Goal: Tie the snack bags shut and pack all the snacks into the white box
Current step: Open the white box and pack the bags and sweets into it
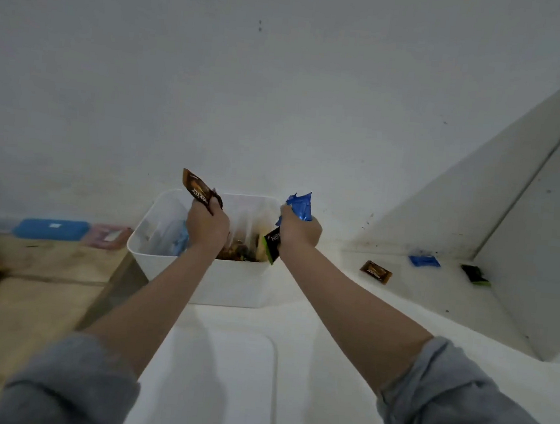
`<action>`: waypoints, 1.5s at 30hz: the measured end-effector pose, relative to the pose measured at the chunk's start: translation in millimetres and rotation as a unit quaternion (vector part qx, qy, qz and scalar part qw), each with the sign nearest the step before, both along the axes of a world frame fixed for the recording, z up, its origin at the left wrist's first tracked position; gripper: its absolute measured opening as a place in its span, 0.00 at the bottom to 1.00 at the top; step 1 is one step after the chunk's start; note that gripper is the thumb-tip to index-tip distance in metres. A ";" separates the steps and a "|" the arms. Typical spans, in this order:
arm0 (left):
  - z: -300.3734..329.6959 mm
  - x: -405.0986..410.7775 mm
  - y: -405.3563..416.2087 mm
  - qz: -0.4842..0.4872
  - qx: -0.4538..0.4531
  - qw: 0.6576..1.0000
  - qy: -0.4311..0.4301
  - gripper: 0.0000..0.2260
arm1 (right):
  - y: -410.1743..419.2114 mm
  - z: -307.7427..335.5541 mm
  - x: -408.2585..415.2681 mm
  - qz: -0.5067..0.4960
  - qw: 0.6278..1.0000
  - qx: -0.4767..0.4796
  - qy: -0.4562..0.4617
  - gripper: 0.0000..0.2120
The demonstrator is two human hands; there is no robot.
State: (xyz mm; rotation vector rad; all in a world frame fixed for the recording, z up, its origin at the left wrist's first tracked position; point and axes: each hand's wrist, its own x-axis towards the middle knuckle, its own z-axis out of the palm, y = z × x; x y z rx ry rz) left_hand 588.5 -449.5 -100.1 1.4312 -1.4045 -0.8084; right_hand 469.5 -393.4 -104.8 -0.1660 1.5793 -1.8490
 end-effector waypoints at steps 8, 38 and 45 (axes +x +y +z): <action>-39.7 23.0 -53.8 -0.091 0.009 0.994 -0.063 0.12 | -49.6 -20.4 37.4 -0.002 0.993 -0.001 0.119 0.15; -186.6 -61.1 115.0 -0.273 -0.090 0.880 -0.378 0.29 | 103.8 -154.7 -114.6 0.082 0.851 0.268 0.443 0.18; -234.9 -138.7 123.8 -0.295 0.064 0.836 -0.458 0.35 | 146.5 -191.3 -238.9 0.069 0.816 0.386 0.425 0.21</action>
